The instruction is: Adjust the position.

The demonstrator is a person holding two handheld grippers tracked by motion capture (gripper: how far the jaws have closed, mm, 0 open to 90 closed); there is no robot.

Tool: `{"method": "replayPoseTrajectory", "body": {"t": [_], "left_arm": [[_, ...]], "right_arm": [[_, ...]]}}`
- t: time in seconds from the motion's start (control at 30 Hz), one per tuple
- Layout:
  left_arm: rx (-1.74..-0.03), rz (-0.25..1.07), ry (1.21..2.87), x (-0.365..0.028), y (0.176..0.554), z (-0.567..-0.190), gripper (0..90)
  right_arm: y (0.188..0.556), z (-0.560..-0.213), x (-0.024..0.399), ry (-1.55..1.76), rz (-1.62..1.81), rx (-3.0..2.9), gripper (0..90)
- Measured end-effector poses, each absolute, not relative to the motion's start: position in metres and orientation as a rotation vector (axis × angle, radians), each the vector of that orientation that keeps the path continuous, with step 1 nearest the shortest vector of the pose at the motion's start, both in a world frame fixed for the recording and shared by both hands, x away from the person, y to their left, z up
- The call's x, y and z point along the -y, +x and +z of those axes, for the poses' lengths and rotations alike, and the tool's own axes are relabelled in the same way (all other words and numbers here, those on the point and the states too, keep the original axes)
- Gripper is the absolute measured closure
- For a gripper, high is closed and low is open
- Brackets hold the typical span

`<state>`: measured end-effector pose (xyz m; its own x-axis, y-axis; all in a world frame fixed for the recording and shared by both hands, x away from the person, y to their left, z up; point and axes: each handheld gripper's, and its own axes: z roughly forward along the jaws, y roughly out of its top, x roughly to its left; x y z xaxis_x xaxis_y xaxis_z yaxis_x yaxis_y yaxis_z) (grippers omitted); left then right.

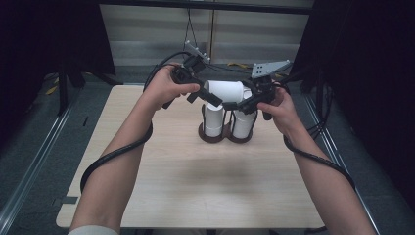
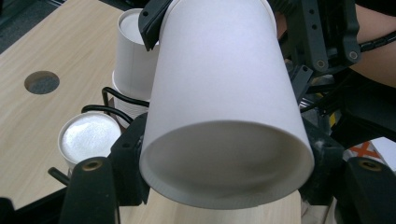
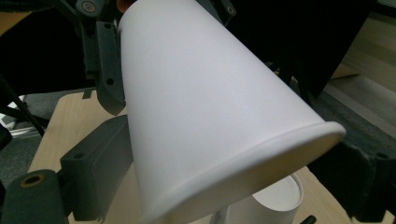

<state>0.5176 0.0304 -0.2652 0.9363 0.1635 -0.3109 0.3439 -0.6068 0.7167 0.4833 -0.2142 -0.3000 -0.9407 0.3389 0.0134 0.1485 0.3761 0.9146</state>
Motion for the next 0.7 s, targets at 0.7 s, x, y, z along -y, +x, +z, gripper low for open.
{"method": "replayPoseTrajectory", "body": {"t": [0.7], "left_arm": [[-0.372, -0.237, 2.212, -0.0318, 0.5181, -0.2669, 29.9]], "right_arm": [[0.4826, -0.2994, 0.2153, 0.43, 1.551, -2.468, 15.9]]}}
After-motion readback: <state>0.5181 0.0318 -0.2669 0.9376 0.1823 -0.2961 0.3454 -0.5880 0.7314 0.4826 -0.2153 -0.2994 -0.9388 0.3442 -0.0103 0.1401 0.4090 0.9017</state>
